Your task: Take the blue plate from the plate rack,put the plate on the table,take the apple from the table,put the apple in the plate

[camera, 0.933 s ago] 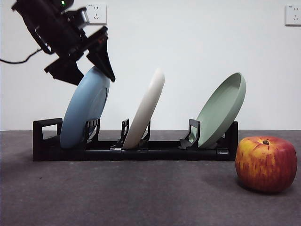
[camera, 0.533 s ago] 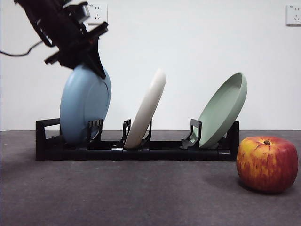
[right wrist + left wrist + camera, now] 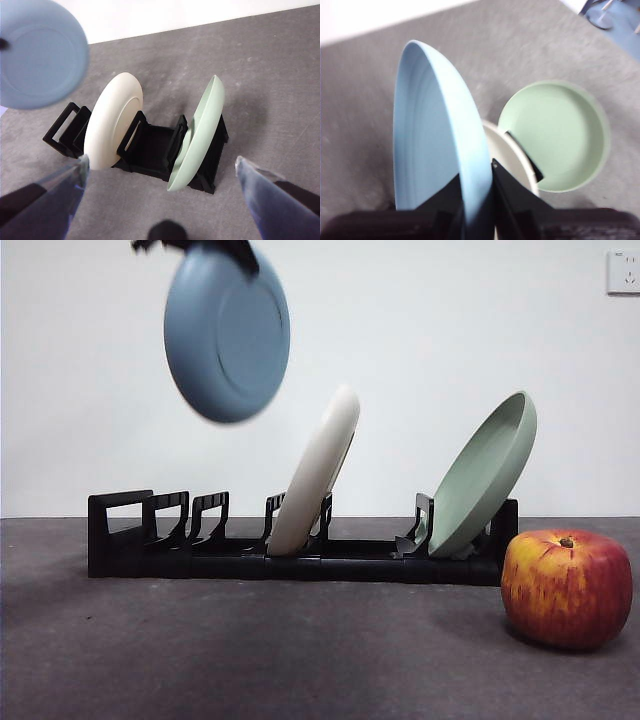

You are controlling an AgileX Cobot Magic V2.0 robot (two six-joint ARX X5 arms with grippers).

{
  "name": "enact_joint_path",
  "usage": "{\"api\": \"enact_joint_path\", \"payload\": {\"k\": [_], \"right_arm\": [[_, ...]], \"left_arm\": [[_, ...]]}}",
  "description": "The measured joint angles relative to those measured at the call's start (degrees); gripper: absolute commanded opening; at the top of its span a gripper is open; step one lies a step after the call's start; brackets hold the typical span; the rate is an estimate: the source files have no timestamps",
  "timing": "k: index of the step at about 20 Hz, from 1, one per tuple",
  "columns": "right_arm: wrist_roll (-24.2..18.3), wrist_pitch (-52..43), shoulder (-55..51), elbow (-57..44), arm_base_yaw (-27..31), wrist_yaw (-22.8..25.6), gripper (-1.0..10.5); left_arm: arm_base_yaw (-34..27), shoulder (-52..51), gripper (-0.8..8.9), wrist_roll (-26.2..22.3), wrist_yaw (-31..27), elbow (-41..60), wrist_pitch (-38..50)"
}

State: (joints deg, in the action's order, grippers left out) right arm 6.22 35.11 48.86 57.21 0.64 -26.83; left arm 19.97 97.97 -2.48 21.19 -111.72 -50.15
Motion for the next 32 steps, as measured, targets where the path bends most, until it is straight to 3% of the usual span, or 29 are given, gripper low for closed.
{"api": "enact_joint_path", "payload": {"k": [6,12,17,22,26,32], "right_arm": [[0.0,0.0,0.0,0.0,0.0,0.0,5.0],[0.0,0.0,0.0,0.0,0.0,0.0,5.0],[0.0,0.0,0.0,0.0,0.1,0.0,5.0],[0.0,0.0,0.0,0.0,0.1,0.0,5.0],[0.0,0.0,0.0,0.0,0.1,0.1,5.0],[0.0,0.0,0.0,0.0,0.1,0.2,5.0]], "left_arm": [[3.3,-3.2,-0.08,-5.7,-5.6,-7.8,-13.9],[15.7,-12.0,-0.08,-10.1,-29.2,-8.3,-25.8],[29.1,-14.1,-0.08,-6.3,-43.6,-4.5,-26.5],[43.2,-13.6,-0.08,3.7,-63.7,12.8,-26.4],[47.1,-13.7,-0.08,8.7,-64.5,29.8,-13.3],[47.2,-13.7,-0.08,9.6,-57.9,50.3,12.8]]}}
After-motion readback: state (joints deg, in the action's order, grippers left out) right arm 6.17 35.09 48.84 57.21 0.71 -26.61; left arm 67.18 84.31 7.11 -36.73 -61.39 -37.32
